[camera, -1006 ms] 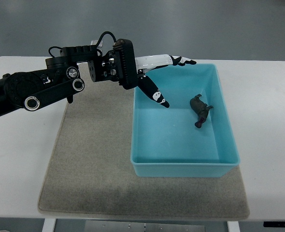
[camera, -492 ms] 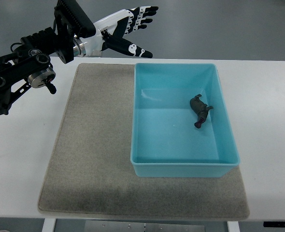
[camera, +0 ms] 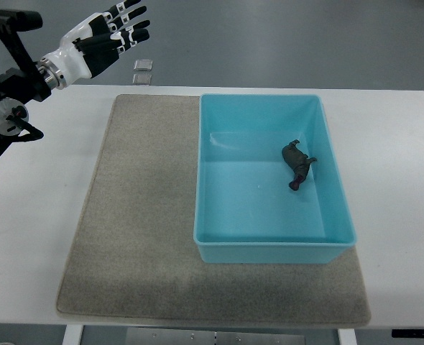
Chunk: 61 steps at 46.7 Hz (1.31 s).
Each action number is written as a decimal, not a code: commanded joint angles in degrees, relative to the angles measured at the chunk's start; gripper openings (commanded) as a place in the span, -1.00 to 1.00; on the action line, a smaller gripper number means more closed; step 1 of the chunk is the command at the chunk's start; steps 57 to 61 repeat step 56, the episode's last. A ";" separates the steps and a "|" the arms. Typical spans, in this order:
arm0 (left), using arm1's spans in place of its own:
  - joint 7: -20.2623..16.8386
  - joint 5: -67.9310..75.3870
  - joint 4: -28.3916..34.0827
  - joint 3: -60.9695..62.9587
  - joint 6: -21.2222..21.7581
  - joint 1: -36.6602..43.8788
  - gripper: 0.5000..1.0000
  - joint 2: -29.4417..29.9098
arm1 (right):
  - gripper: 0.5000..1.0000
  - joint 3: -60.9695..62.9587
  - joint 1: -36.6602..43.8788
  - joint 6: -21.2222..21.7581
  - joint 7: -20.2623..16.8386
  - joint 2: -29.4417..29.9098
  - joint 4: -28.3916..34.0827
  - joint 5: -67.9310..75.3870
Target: Place brown hippo in blue box with left hand
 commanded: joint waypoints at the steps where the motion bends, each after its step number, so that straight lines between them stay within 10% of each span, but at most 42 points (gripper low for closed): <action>1: 4.34 -5.48 4.36 0.02 -4.85 0.18 1.00 -0.18 | 0.74 0.00 0.00 0.00 0.01 0.00 0.00 0.05; 9: 8.65 -14.10 7.53 0.02 -7.52 0.62 1.00 -0.45 | 0.74 0.00 0.00 0.00 0.01 0.00 0.00 0.05; 61: 8.57 -16.92 7.18 -3.59 -7.52 2.29 1.00 -1.68 | 0.74 -0.09 -0.26 0.09 0.01 0.00 0.26 -0.21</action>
